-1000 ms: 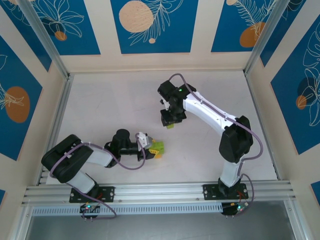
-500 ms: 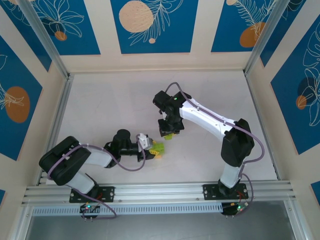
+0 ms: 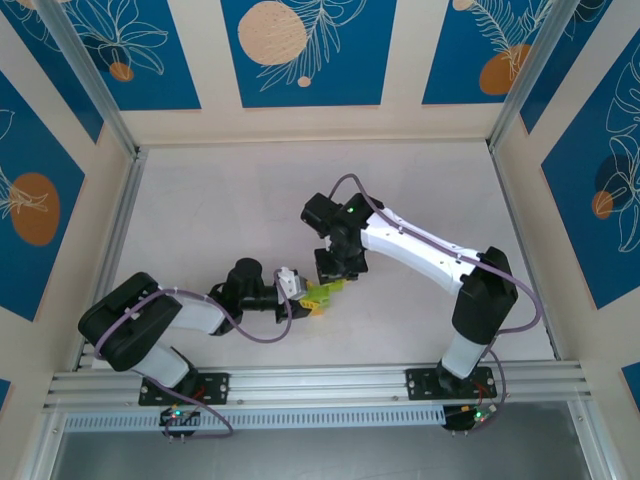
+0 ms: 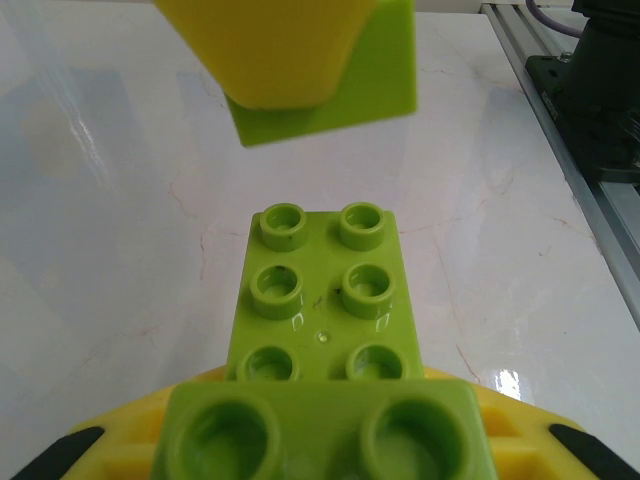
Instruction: Assemble a carrot with lego
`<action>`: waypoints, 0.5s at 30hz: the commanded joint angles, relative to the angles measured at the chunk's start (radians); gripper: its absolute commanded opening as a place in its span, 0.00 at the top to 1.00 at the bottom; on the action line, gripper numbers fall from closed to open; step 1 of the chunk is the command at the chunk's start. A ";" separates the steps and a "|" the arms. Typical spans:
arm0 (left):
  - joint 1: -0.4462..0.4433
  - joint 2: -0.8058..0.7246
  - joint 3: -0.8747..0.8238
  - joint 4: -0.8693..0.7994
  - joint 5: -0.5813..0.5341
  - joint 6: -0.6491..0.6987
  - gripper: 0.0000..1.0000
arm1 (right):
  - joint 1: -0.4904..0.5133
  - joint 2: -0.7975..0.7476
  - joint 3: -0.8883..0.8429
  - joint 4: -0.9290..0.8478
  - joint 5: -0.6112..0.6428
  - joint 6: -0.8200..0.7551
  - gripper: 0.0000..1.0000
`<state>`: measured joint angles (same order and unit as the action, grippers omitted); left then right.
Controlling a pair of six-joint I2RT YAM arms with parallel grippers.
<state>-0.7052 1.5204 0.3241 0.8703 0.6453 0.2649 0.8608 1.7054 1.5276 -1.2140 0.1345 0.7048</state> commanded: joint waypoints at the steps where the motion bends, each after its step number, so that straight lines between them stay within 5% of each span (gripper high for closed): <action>1: -0.007 0.005 0.018 -0.033 -0.005 0.020 0.68 | 0.009 -0.021 -0.024 0.024 -0.009 0.049 0.72; 15: -0.008 0.005 0.020 -0.037 -0.008 0.019 0.68 | 0.026 0.007 -0.056 0.088 -0.030 0.085 0.72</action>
<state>-0.7052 1.5204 0.3264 0.8658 0.6449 0.2649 0.8780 1.7054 1.4792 -1.1355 0.1303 0.7704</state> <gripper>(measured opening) 0.350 0.295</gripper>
